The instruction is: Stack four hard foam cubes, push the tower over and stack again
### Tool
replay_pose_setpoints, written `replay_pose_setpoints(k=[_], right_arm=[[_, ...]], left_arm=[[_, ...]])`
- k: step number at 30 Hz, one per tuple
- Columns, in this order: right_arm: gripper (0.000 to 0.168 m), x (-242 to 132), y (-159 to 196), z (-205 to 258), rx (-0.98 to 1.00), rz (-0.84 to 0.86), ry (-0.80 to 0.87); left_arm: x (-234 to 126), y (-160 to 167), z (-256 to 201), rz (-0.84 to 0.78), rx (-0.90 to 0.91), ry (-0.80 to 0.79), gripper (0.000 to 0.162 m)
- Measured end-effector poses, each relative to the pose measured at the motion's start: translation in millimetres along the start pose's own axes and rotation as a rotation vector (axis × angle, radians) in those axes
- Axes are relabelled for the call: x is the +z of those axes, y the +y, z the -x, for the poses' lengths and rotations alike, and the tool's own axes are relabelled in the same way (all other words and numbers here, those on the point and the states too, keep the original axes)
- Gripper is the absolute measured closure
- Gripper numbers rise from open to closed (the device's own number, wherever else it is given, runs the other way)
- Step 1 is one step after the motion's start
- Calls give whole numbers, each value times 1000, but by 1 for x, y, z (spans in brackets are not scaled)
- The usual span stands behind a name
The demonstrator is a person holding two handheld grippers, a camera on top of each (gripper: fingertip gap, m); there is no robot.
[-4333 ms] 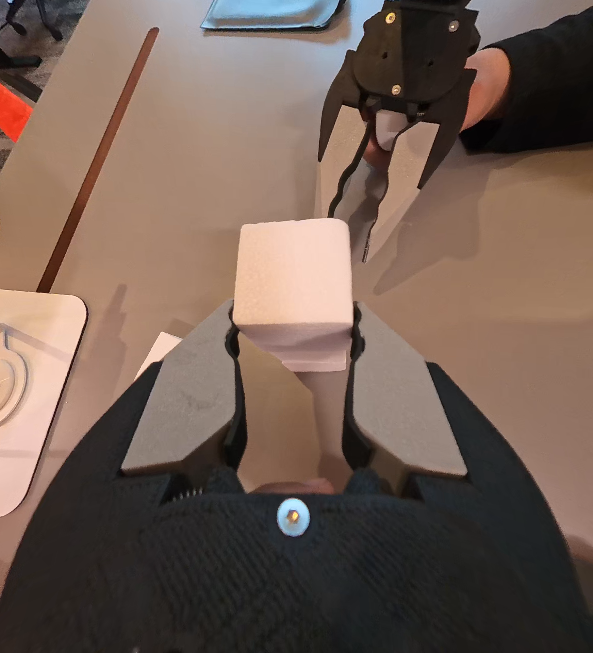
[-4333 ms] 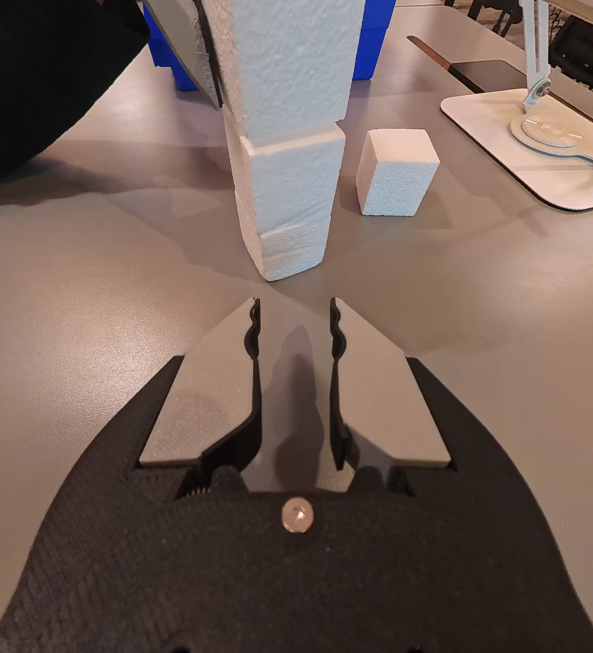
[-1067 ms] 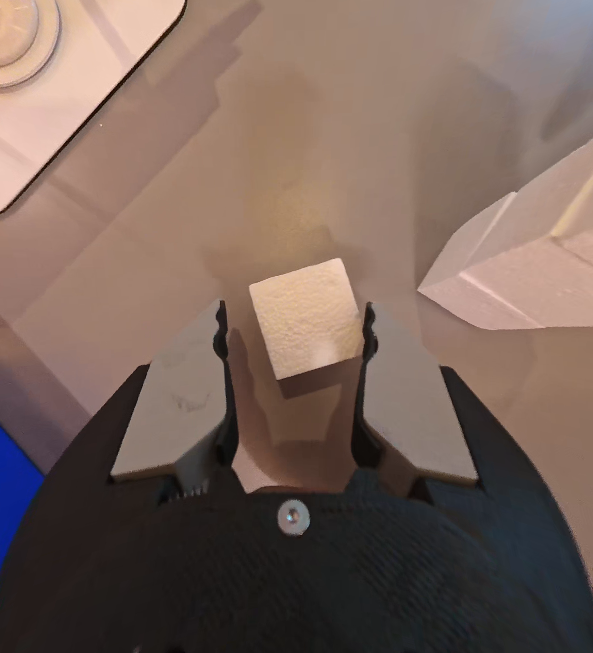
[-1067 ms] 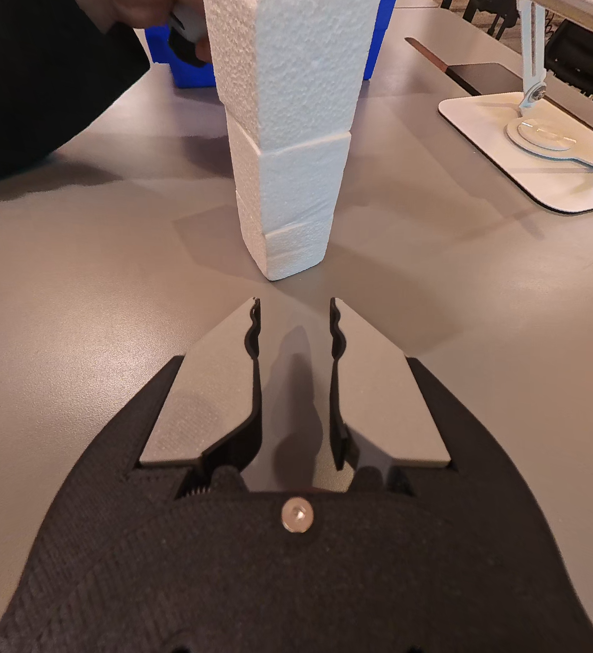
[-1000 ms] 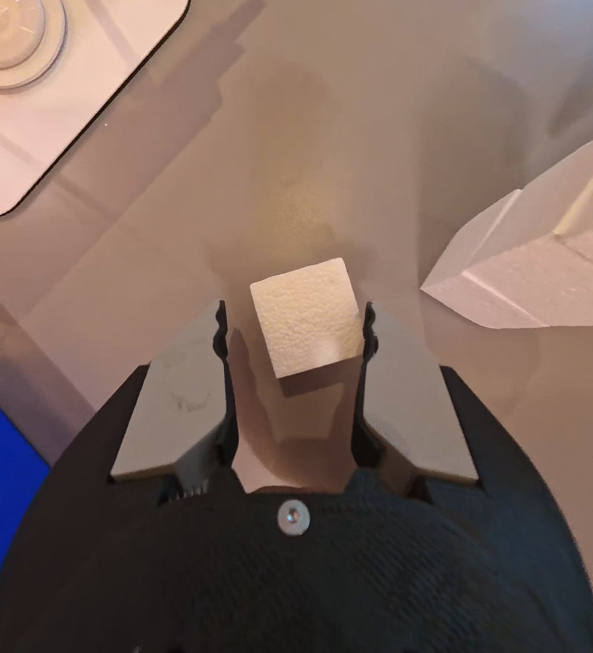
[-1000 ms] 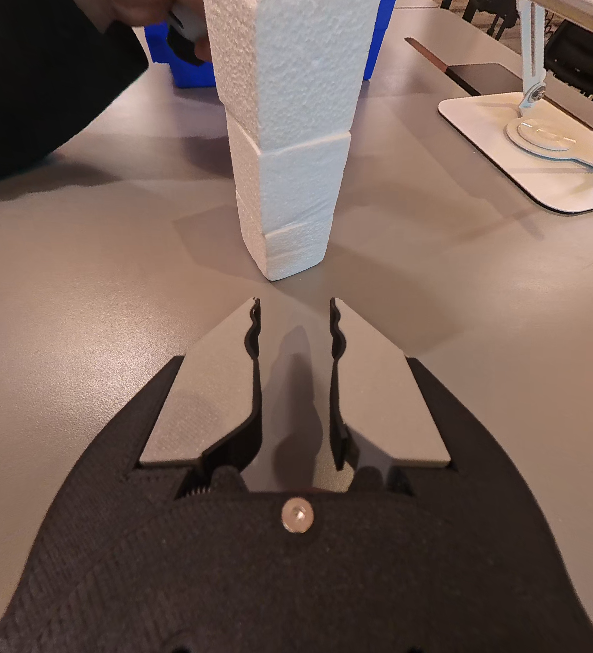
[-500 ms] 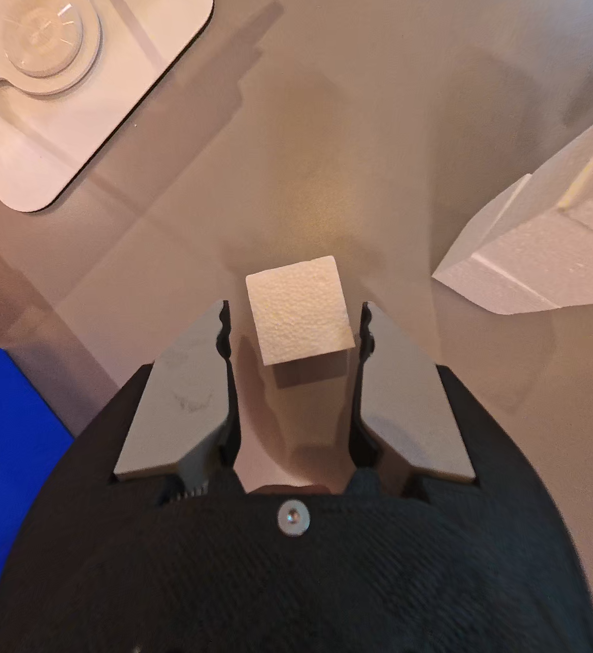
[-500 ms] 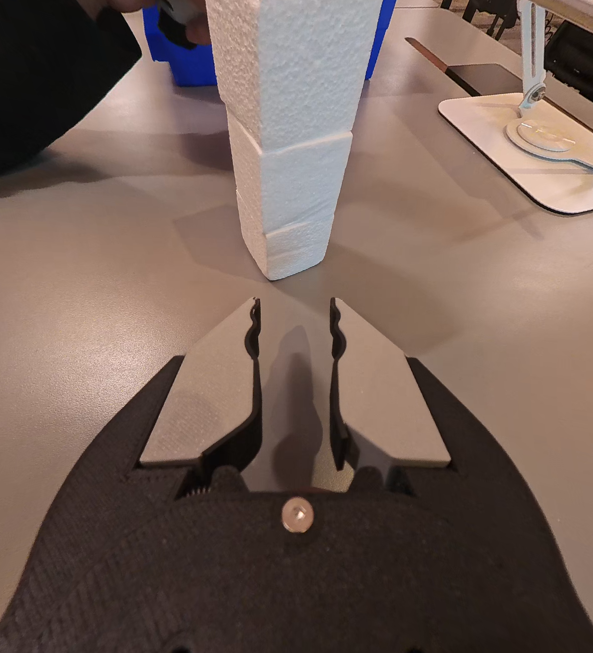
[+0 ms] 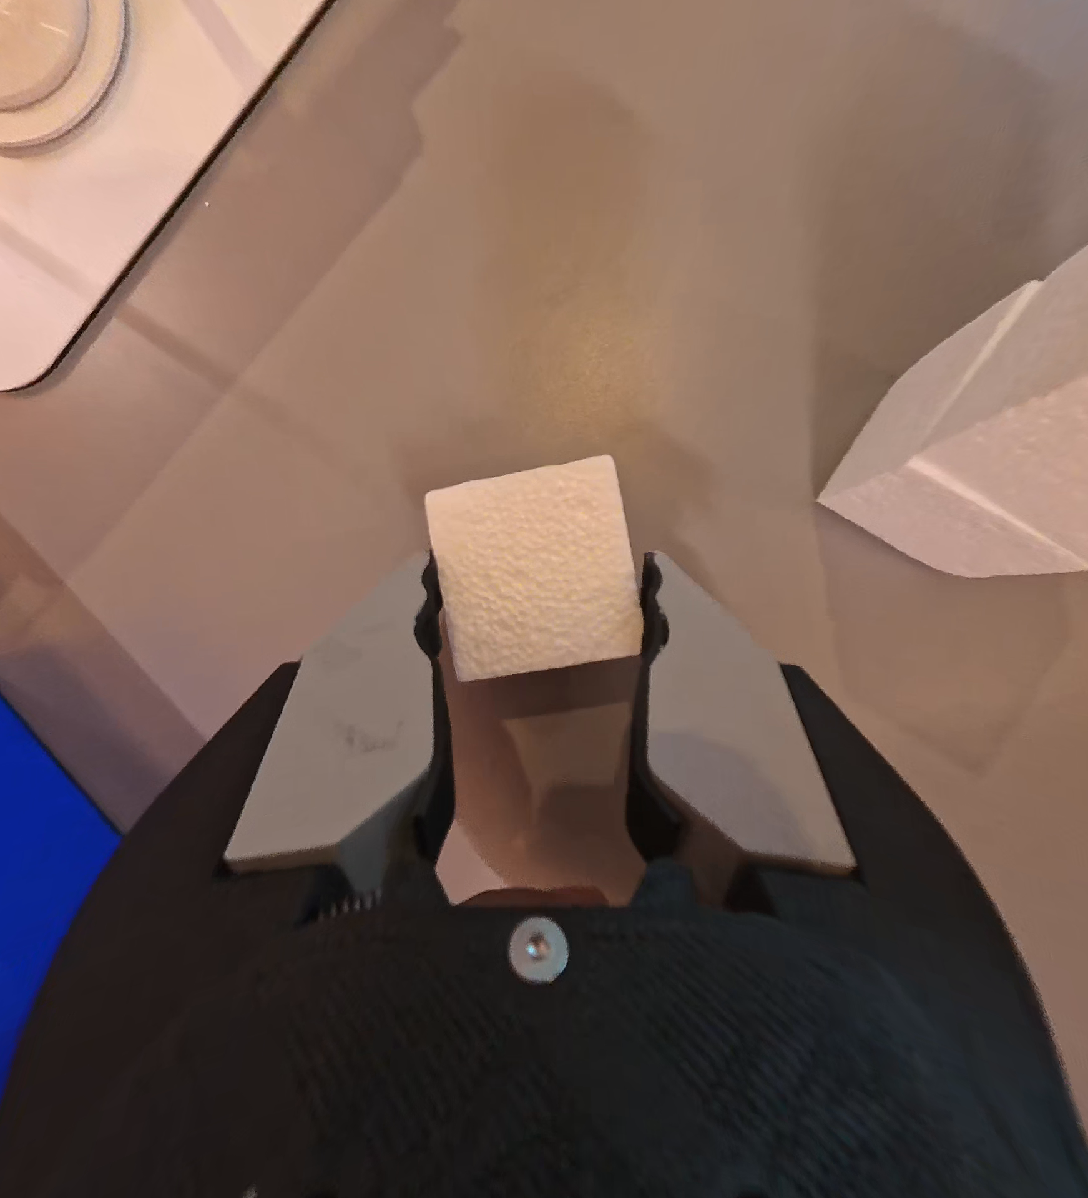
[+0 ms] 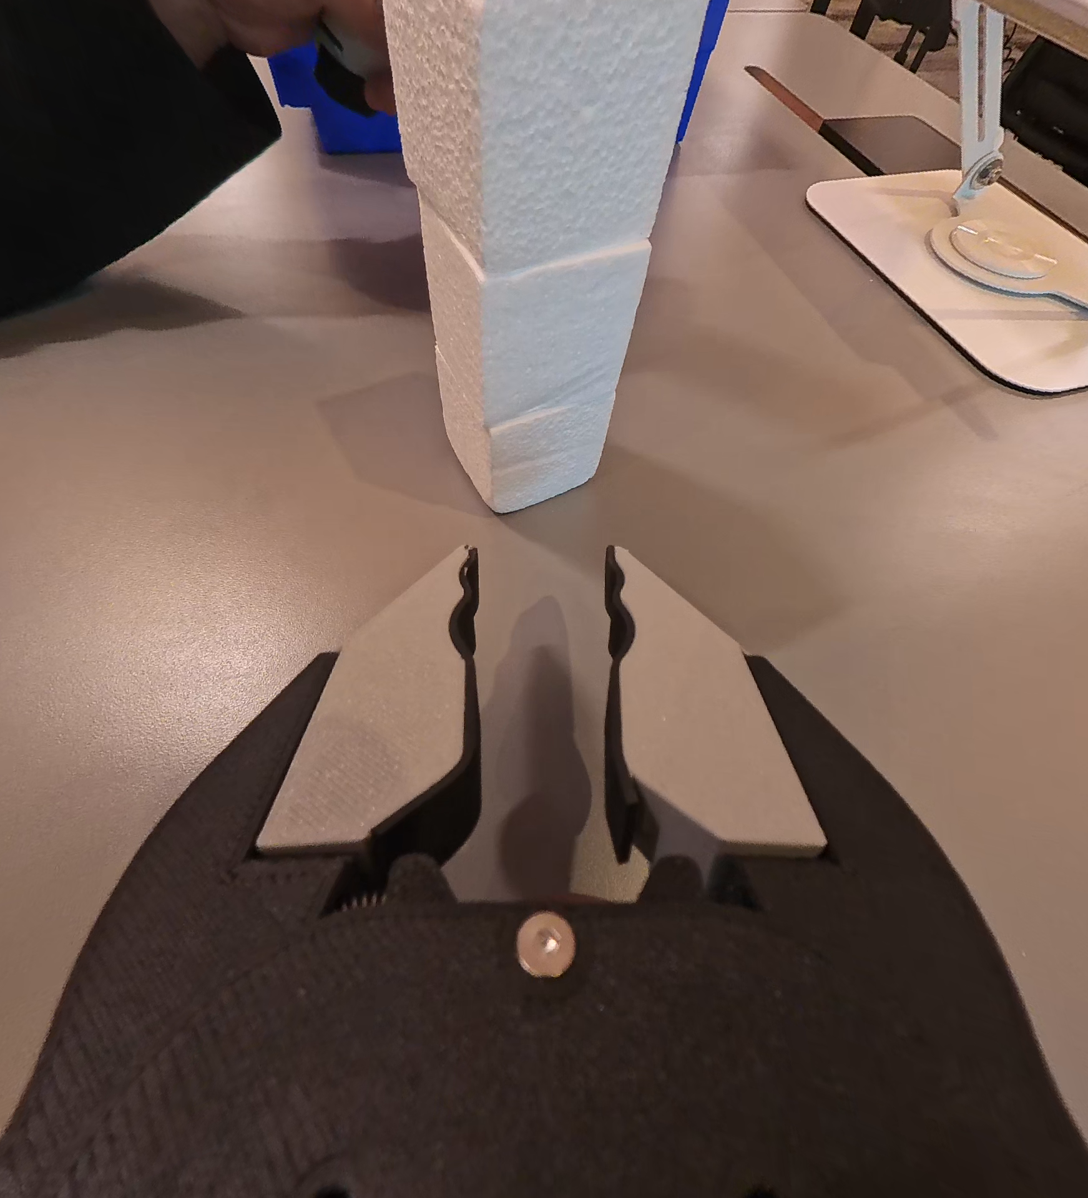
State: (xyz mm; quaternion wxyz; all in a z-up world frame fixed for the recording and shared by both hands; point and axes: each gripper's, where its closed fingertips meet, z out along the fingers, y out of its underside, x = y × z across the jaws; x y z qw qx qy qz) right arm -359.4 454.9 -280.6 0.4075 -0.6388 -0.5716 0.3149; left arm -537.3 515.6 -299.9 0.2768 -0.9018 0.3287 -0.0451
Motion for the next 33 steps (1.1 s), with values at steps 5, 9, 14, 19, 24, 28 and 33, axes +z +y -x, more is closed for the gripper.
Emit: replay_pose_setpoints(k=[5, 9, 14, 19, 24, 28, 33], right_arm=[[132, 0, 0, 0, 1, -4, 1], [132, 0, -1, 0, 2, -5, 0], [132, -1, 0, -1, 6, -4, 1], [132, -1, -1, -2, 22, -13, -6], [132, 0, 1, -1, 31, 3, -23], [132, 1, 1, 0, 27, 4, -23], [132, 1, 1, 0, 31, 7, -27]], left_arm=[[-16, -19, 4, -149, -48, 41, 101], [-45, -41, 6, -342, -88, 103, 102], [-96, -68, -17, -596, -26, 297, 102], [-131, -85, -33, -620, 46, 393, 102], [-150, -104, -63, -545, 240, 316, 102], [-156, -117, -87, -492, 377, 294, 101], [-145, -122, -110, -433, 473, 320, 101]])
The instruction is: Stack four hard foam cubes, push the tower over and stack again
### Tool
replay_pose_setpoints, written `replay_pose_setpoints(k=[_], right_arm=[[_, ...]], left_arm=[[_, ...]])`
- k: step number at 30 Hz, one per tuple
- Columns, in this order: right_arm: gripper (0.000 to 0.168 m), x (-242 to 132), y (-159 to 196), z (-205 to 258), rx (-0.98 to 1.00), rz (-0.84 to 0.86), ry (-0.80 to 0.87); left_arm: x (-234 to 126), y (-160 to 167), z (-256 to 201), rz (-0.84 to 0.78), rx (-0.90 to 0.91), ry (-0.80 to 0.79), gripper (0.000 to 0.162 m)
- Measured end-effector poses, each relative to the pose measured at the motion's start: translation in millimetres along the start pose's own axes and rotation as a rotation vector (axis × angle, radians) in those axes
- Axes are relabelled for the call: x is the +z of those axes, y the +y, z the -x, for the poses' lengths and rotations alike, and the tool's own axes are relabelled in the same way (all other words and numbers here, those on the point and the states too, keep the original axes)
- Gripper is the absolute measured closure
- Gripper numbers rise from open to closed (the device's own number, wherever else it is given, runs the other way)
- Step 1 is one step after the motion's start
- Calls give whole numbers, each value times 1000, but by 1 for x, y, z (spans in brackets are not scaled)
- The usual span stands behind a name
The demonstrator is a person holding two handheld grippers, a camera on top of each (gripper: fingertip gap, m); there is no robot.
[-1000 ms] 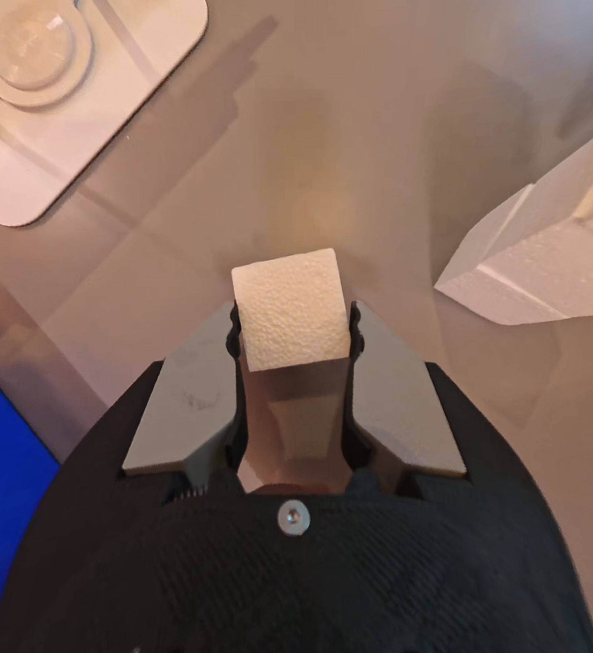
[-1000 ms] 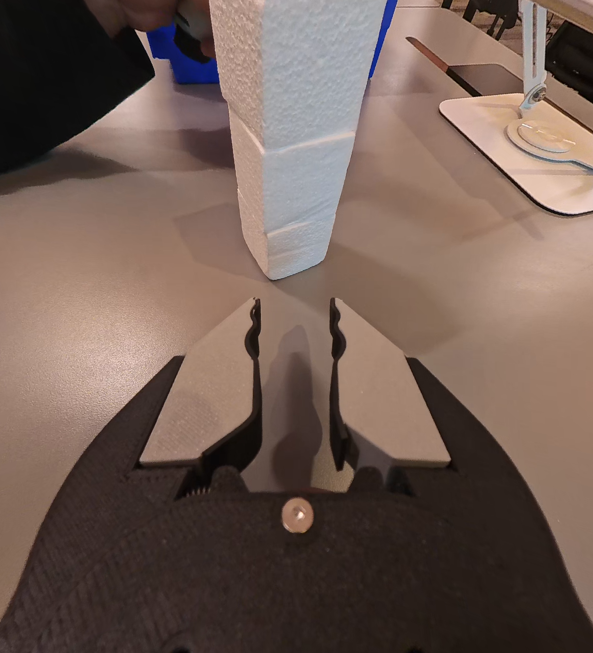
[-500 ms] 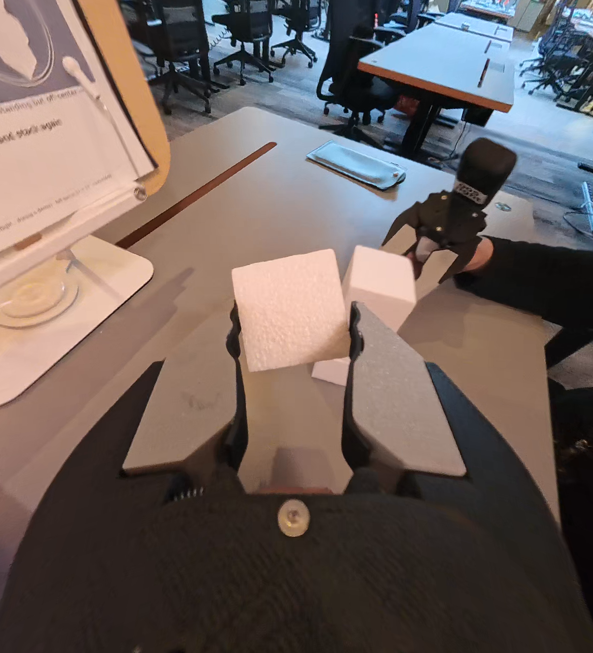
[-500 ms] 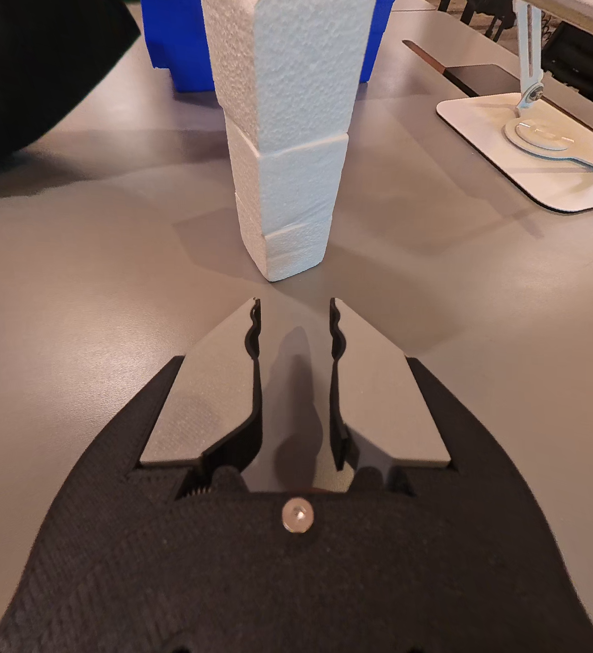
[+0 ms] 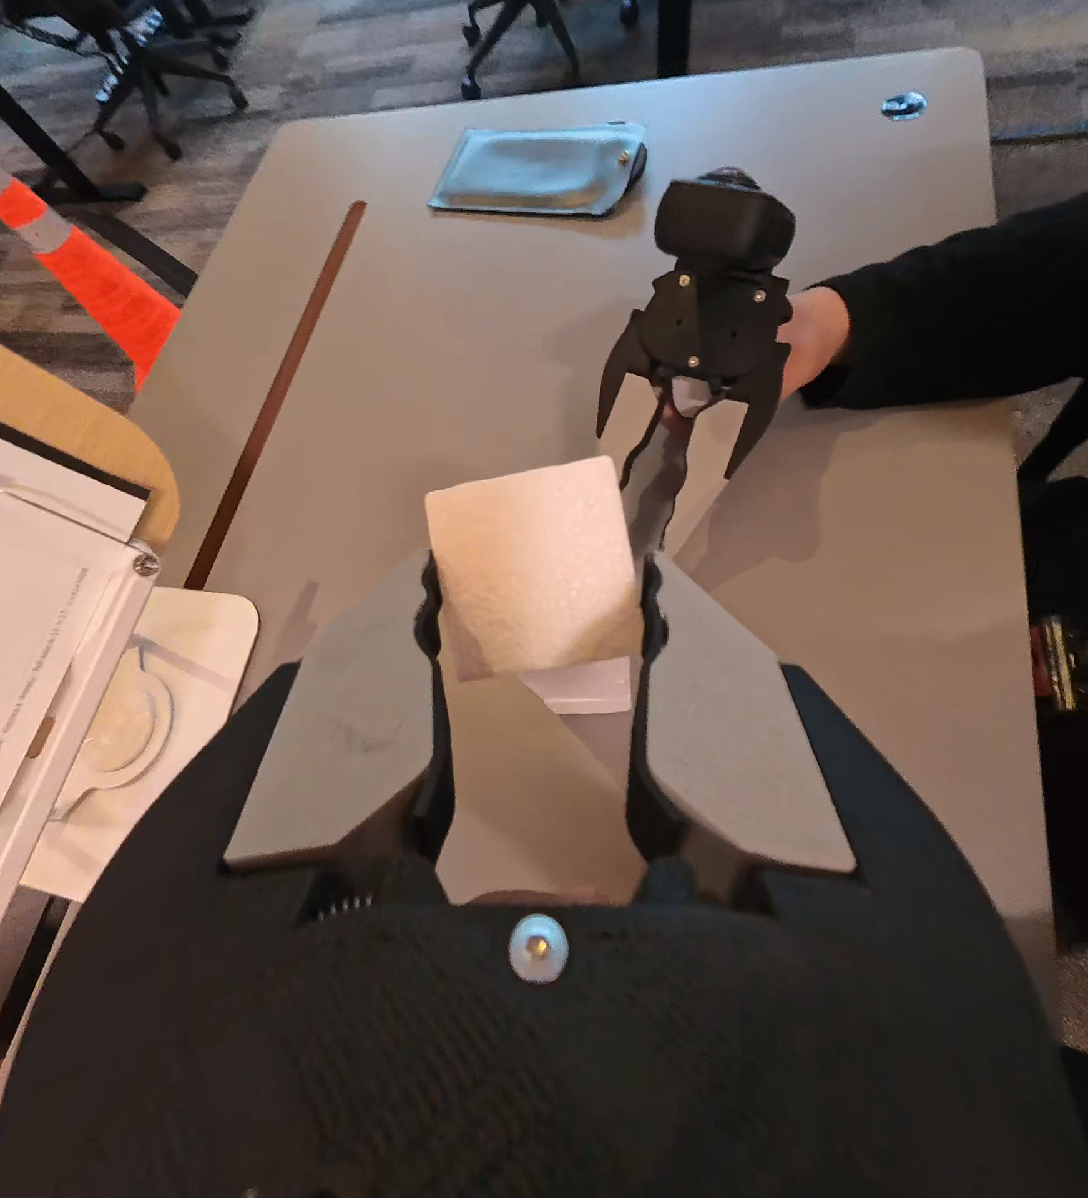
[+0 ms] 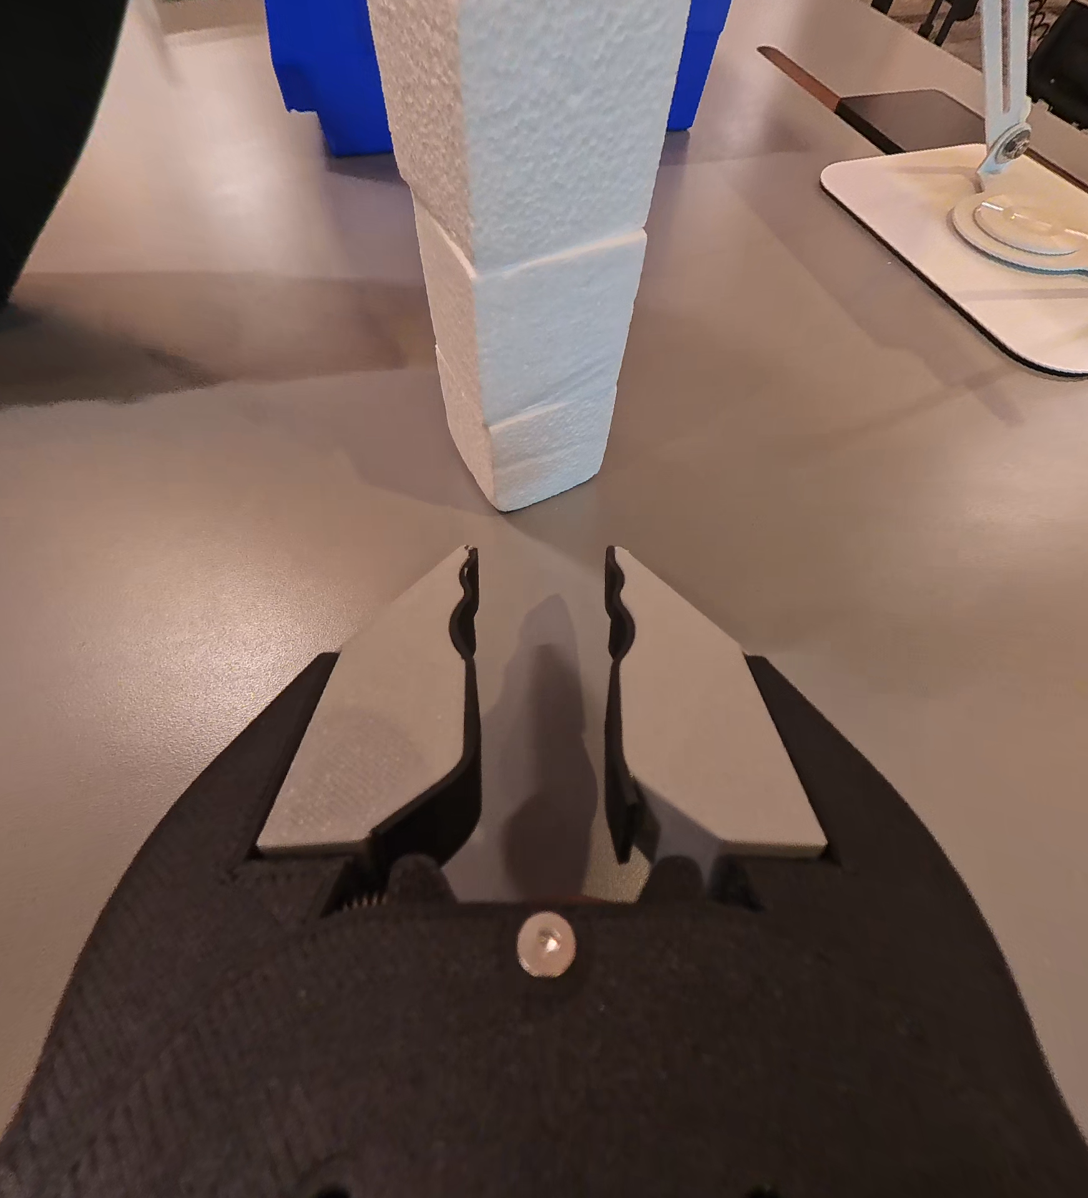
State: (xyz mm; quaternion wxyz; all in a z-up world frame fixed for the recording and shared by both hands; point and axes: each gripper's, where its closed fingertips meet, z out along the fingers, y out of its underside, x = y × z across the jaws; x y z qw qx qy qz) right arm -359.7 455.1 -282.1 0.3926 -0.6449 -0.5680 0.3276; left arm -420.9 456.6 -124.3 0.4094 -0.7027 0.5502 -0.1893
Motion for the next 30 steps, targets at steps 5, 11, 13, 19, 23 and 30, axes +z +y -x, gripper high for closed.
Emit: replay_pose_setpoints(k=[5, 11, 13, 19, 23, 30], right_arm=[[132, 0, 0, -1, 4, -4, 2], [132, 0, 1, 0, -7, 4, 10], [132, 0, 1, 0, -12, 4, 15], [132, 0, 0, -1, -6, -2, 14], [132, 0, 1, 0, -10, 3, 13], [132, 0, 1, 0, -11, 3, 13]], left_arm=[[8, 3, 1, 44, 4, 3, 101], [9, 4, 2, 55, 1, 1, 101], [11, 4, 0, 66, 1, 5, 101], [17, 13, 2, 129, -20, -14, 101], [17, 13, 1, 131, -14, -15, 101], [18, 11, -2, 134, 25, -15, 101]])
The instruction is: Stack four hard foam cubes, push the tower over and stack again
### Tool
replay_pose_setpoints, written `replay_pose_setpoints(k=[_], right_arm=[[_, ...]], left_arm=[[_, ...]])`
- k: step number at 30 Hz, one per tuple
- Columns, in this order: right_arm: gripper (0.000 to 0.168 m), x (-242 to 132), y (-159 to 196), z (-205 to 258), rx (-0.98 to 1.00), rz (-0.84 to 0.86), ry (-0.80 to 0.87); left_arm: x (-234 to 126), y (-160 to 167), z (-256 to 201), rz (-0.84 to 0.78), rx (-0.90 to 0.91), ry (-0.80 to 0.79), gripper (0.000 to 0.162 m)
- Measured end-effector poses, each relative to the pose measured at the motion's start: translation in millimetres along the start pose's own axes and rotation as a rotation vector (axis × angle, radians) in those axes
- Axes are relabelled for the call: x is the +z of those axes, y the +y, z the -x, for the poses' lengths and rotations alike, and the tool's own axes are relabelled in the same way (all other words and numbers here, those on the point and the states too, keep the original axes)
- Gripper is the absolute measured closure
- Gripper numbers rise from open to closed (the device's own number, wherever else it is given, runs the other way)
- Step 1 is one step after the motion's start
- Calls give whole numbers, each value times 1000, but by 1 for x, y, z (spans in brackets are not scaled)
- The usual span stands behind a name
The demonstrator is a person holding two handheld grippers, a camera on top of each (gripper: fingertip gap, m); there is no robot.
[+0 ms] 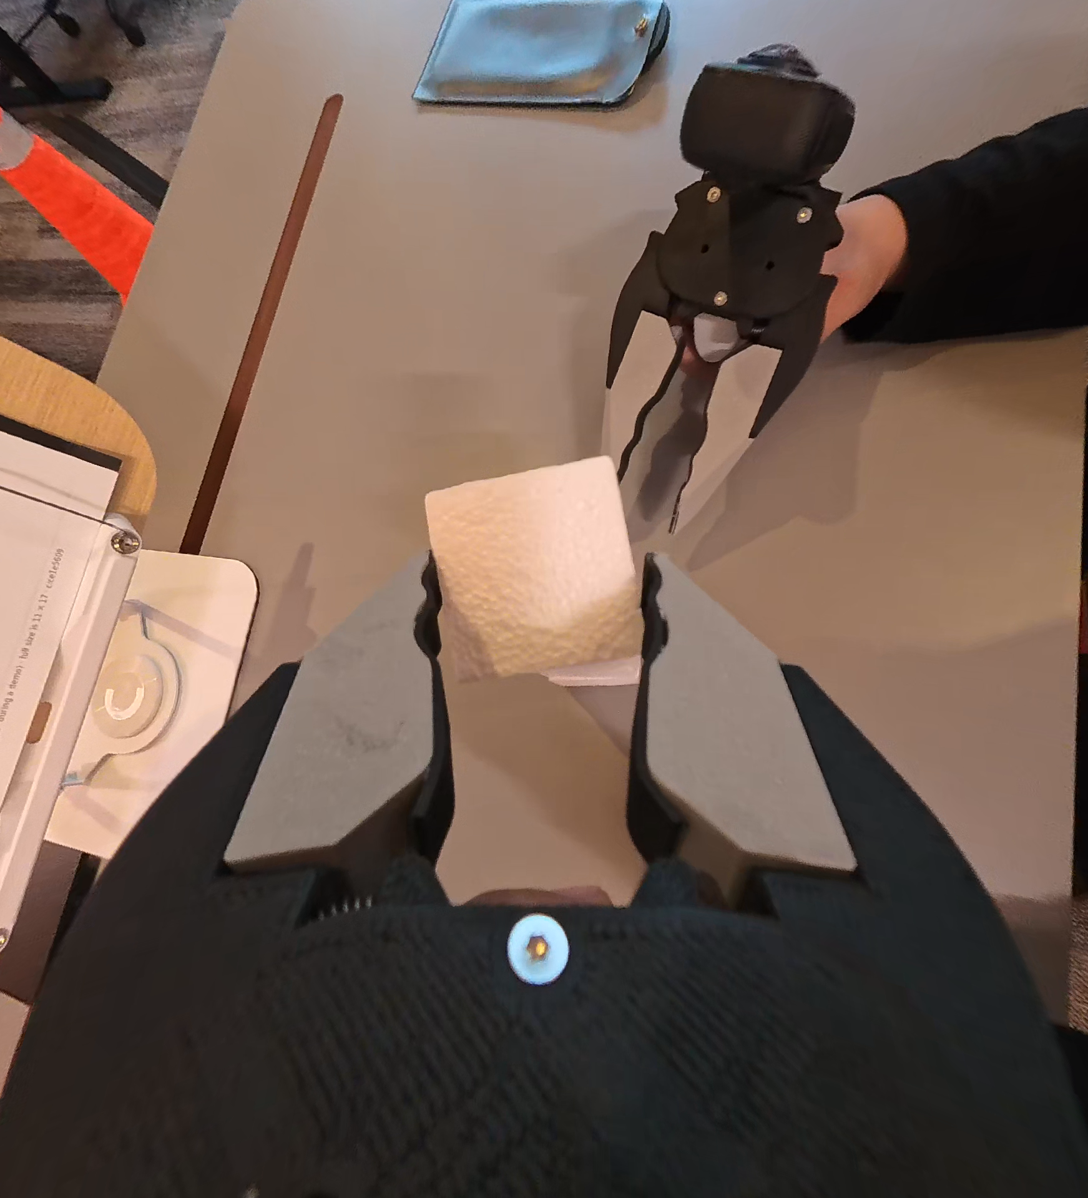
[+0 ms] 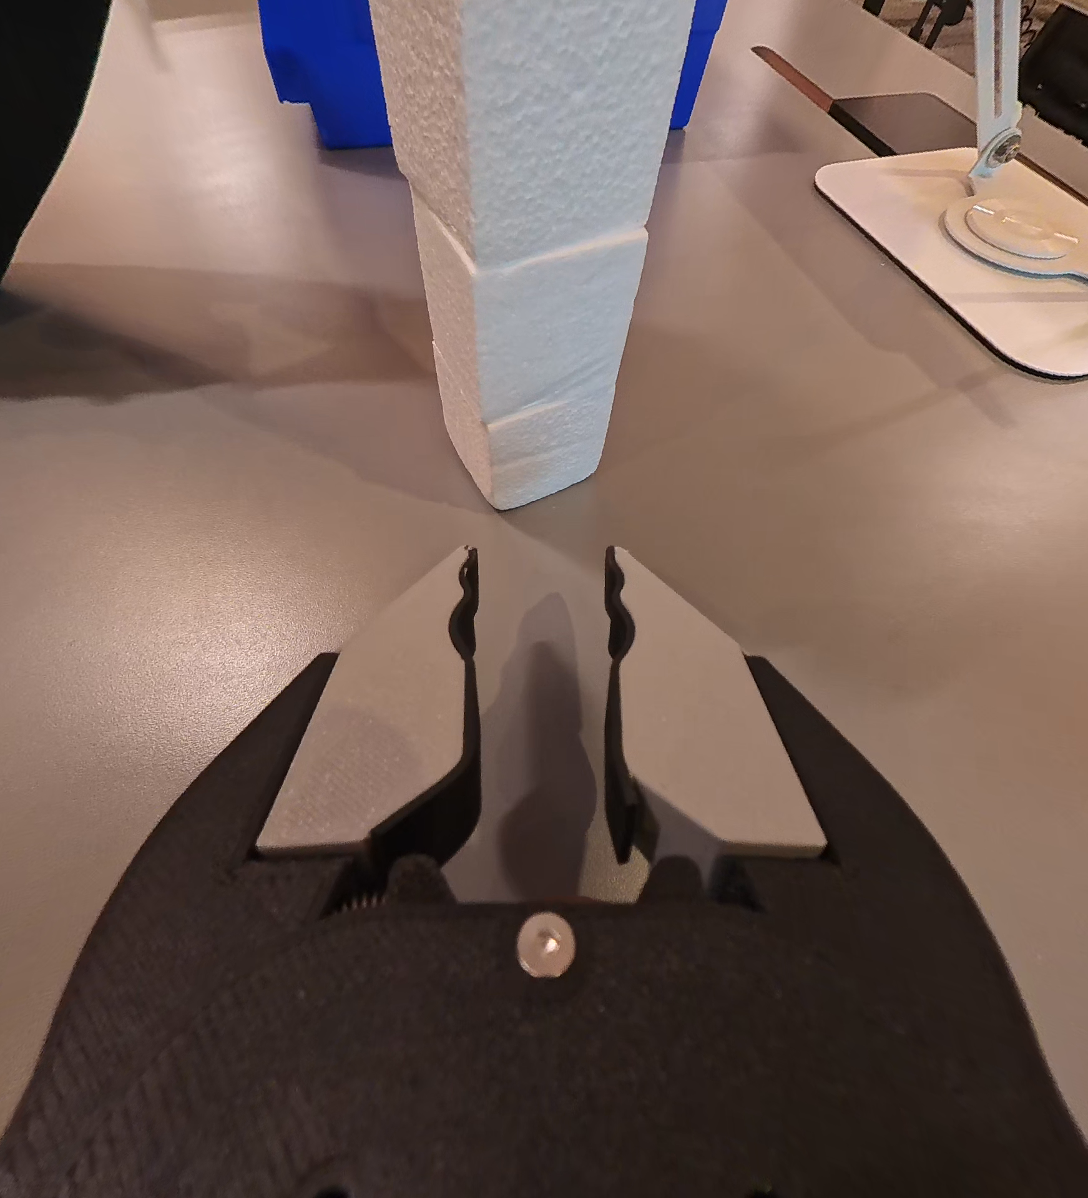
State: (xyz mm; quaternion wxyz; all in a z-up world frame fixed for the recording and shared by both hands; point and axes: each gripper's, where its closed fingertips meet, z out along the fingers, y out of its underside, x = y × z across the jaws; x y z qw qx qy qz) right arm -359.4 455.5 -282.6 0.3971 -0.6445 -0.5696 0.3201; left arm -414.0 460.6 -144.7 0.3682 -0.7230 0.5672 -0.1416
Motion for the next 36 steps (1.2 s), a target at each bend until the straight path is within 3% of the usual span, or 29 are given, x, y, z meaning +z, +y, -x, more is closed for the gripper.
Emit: replay_pose_setpoints(k=[36], right_arm=[[132, 0, 0, 0, -4, 2, 3]], left_arm=[[2, 3, -1, -3, 41, 14, 101]])
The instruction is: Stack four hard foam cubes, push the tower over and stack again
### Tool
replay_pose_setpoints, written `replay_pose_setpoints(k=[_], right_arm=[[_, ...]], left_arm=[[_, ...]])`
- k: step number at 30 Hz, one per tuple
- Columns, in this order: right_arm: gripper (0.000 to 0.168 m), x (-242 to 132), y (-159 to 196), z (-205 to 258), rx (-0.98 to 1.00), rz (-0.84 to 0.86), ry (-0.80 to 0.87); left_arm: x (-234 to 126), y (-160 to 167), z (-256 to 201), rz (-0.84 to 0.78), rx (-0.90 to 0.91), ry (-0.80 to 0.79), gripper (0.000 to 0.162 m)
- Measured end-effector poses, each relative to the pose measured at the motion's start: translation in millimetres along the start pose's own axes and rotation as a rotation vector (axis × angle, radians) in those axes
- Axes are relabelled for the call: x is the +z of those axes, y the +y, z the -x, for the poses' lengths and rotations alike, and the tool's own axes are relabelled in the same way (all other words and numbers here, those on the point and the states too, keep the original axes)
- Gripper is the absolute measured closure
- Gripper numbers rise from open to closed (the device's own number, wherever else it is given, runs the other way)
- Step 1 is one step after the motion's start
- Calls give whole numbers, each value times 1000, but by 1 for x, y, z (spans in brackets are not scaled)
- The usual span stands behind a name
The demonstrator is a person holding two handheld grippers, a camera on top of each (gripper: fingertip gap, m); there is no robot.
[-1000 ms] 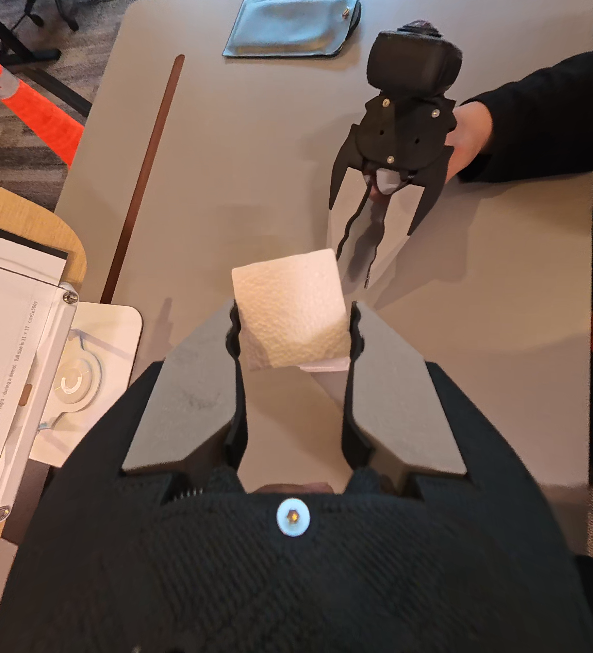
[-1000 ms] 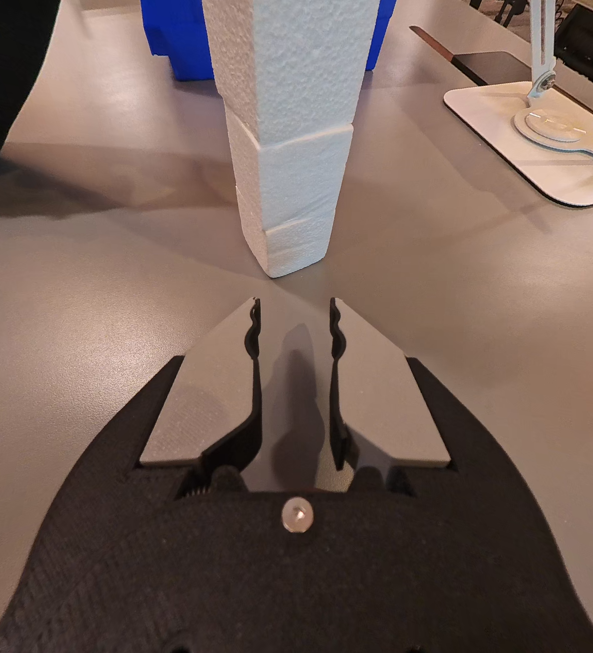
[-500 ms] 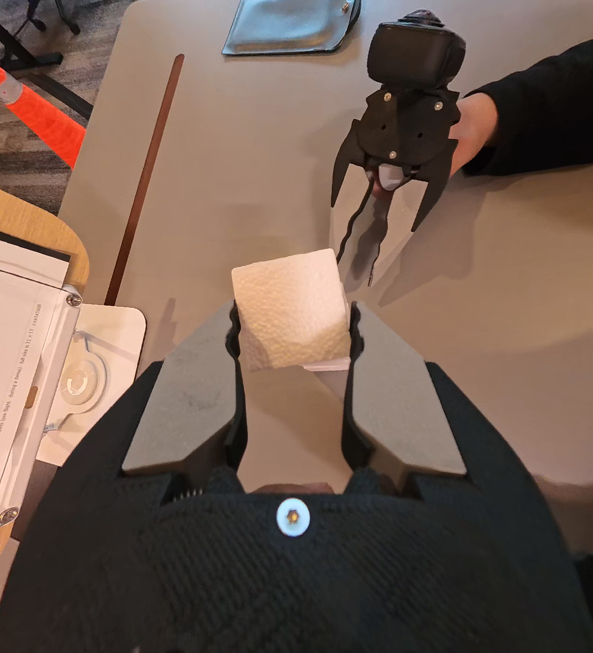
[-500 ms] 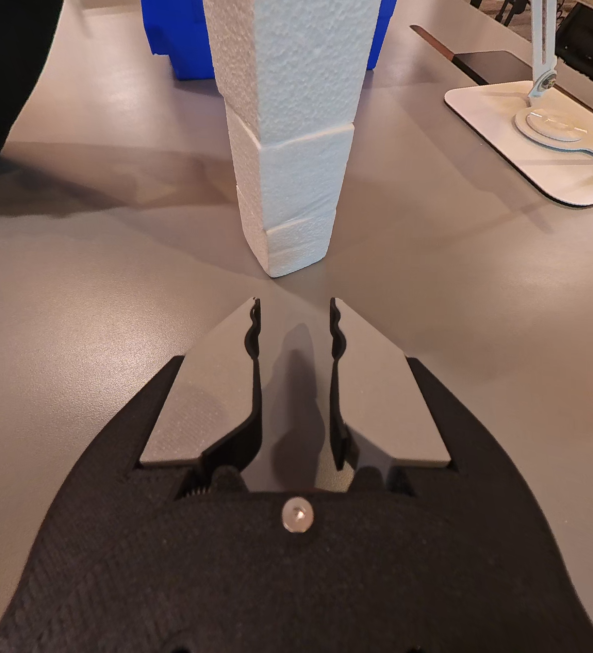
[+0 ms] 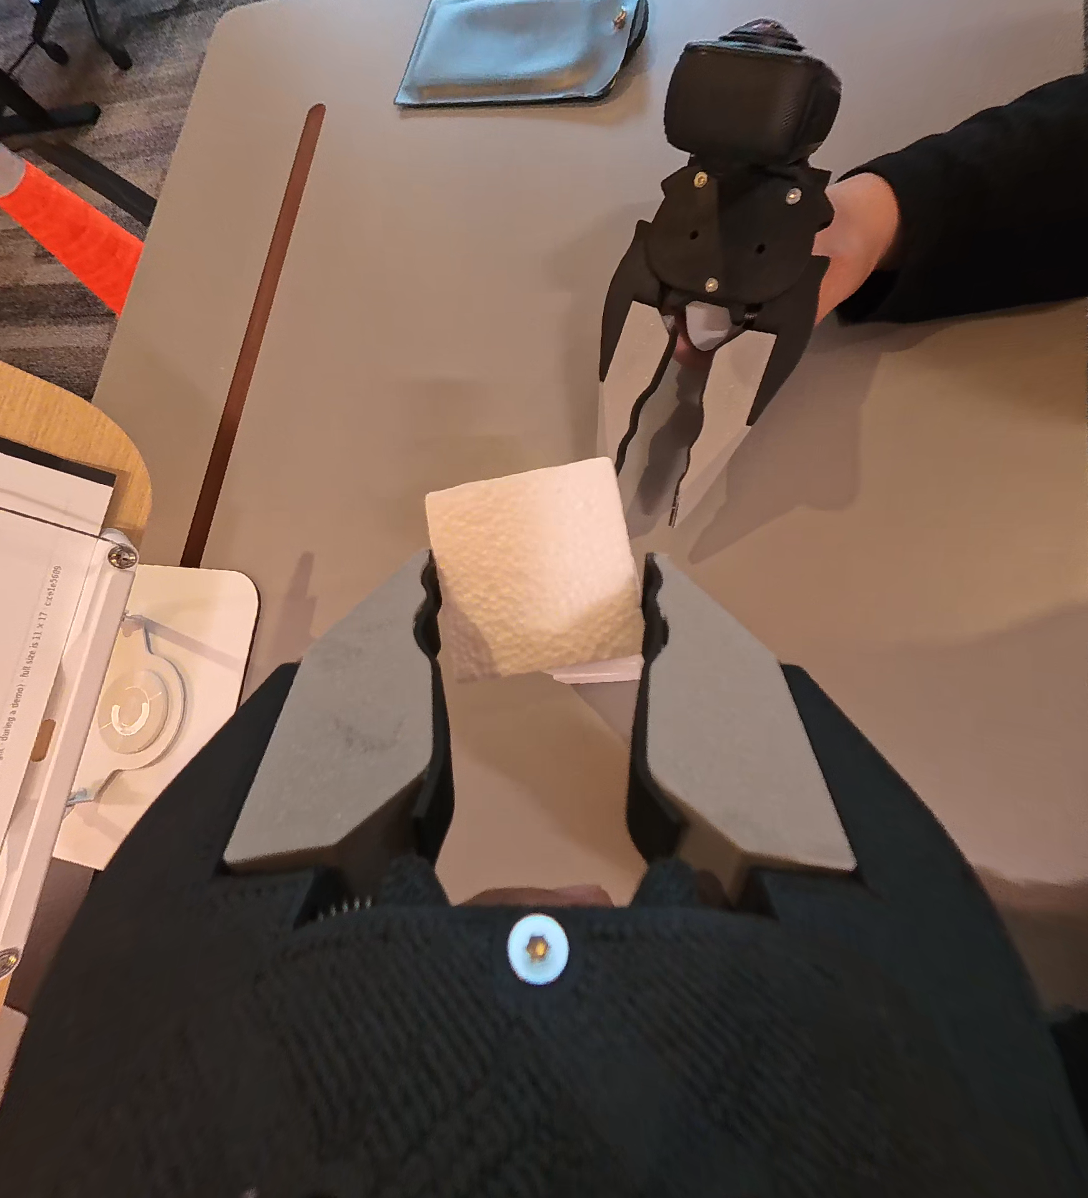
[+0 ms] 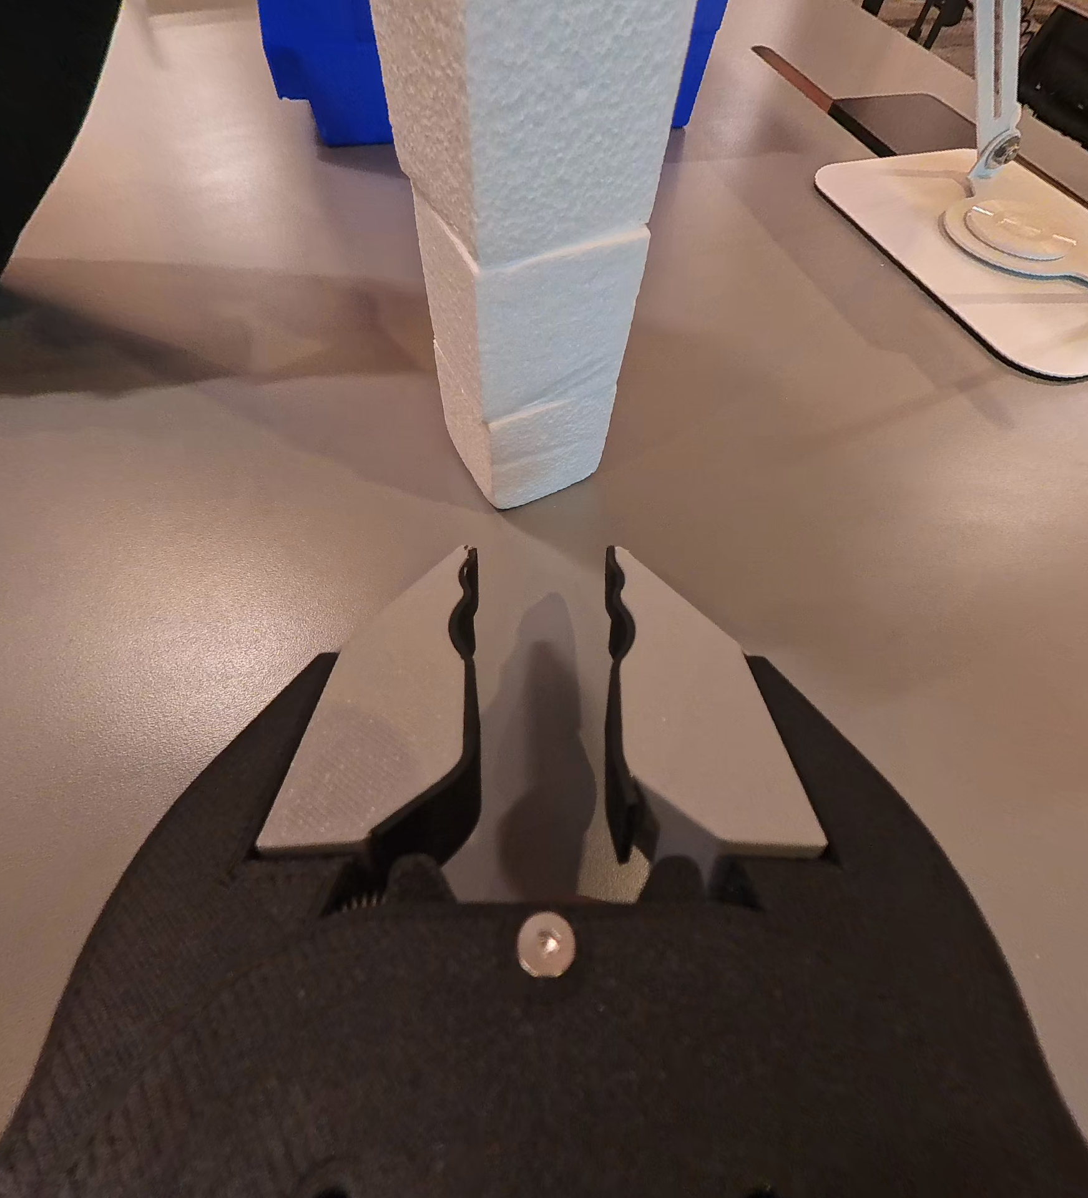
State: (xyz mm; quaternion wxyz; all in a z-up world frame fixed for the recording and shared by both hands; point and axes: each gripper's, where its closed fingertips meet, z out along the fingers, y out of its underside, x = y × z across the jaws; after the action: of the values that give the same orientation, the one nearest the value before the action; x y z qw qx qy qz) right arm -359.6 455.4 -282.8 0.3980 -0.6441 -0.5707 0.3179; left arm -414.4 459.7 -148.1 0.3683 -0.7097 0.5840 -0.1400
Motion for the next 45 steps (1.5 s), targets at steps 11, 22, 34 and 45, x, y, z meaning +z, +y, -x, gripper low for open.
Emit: replay_pose_setpoints(k=[11, 22, 34, 45], right_arm=[[132, 0, 0, 0, 0, -1, 1], [132, 0, 0, 0, -2, -1, 2], [132, 0, 0, 0, -3, 0, 2], [132, 0, 0, 0, -4, 1, 1]], left_arm=[[1, -1, 2, -20, -18, 7, 99], [2, -2, 4, -36, -38, 10, 91], [3, -3, 7, -45, -54, 5, 87], [4, -4, 8, -49, -60, -1, 84]])
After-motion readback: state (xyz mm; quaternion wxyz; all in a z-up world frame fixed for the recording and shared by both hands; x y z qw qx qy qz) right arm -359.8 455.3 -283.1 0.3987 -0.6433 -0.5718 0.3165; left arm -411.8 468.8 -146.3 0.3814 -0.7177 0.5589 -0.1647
